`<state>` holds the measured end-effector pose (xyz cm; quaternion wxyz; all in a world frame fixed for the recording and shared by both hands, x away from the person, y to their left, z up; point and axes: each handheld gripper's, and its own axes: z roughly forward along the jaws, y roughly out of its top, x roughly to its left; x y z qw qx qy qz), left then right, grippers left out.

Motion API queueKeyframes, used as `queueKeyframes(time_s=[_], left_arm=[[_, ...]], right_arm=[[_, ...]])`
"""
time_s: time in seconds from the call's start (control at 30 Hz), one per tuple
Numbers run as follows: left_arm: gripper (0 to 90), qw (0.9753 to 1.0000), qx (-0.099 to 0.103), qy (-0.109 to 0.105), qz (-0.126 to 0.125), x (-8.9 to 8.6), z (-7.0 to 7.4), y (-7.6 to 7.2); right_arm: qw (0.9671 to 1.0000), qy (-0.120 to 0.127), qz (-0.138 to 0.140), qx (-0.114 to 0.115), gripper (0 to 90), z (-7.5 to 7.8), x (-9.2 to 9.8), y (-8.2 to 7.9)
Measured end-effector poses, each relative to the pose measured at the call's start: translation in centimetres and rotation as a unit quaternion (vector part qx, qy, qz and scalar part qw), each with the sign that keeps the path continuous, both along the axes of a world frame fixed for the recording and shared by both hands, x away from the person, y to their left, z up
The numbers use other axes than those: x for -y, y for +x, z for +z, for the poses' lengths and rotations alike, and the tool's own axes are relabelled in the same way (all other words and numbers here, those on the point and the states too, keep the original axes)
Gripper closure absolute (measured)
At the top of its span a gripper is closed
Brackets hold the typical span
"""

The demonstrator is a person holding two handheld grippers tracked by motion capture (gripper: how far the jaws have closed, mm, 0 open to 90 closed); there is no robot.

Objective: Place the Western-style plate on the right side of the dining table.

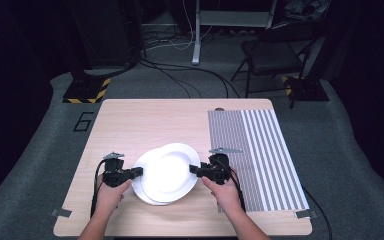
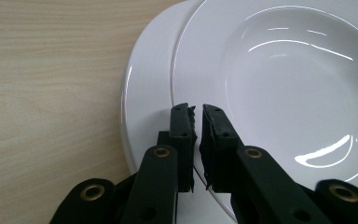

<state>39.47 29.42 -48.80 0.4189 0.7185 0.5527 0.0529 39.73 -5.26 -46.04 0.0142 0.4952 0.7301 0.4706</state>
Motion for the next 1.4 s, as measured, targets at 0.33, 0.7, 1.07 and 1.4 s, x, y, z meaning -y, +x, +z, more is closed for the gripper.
queueKeyframes(time_s=[0.33, 0.7, 1.07, 1.4], left_arm=[[83.3, 1.0, 0.004, 0.001, 0.001, 0.1, -0.1, 0.0], [82.0, 0.9998, -0.011, -0.01, -0.014, 0.8, -0.5, 0.2], [66.6, 0.9994, -0.016, -0.003, -0.03, 2.2, -0.9, 0.3], [56.9, 0.9994, -0.027, -0.013, -0.019, 2.6, -0.8, 0.1]], right_arm=[[0.9997, -0.021, 0.005, -0.014, 65.2, -0.7, -0.1, 0.3], [0.9999, -0.014, 0.009, 0.005, 69.4, 0.2, 0.5, 0.0], [0.9995, -0.027, 0.004, 0.018, 70.4, 1.0, 0.9, -0.2], [0.9998, -0.013, -0.004, 0.012, 69.6, 0.4, 1.5, -0.2]])
